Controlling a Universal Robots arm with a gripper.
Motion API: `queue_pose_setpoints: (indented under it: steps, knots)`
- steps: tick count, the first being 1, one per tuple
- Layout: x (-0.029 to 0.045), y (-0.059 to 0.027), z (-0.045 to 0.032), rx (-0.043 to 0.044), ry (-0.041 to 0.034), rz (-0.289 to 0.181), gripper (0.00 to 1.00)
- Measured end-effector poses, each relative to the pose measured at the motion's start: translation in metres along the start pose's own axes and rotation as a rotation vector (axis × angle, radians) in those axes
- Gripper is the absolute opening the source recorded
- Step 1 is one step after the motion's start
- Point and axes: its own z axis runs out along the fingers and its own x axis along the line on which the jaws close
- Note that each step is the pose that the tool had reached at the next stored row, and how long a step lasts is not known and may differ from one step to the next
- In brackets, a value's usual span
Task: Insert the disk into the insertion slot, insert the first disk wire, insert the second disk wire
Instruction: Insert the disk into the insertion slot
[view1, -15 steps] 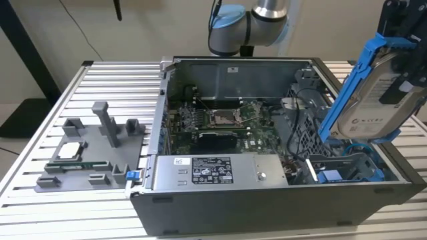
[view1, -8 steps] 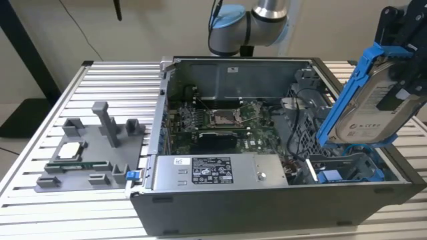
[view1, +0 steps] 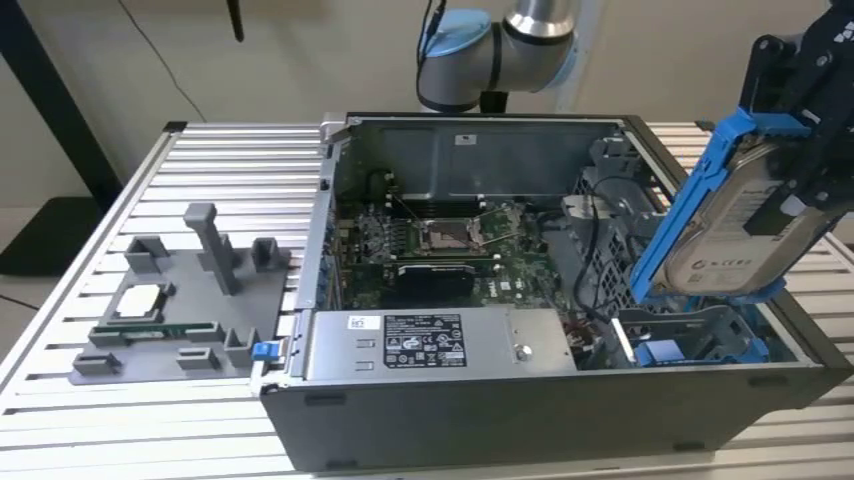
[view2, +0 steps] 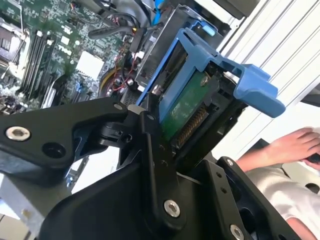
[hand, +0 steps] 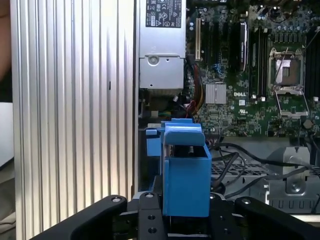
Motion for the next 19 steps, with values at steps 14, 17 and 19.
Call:
queue_pose_setpoints:
  steps: [14, 17, 19]
  knots:
    - [0.0, -0.0122, 0.0153, -0.0005, -0.0004, 0.0, 0.0]
    - [0.0002, -0.0125, 0.0205, -0.0005, -0.0003, 0.0, 0.0]
    - [0.0003, -0.0127, 0.0241, -0.0012, -0.0003, 0.001, 0.0]
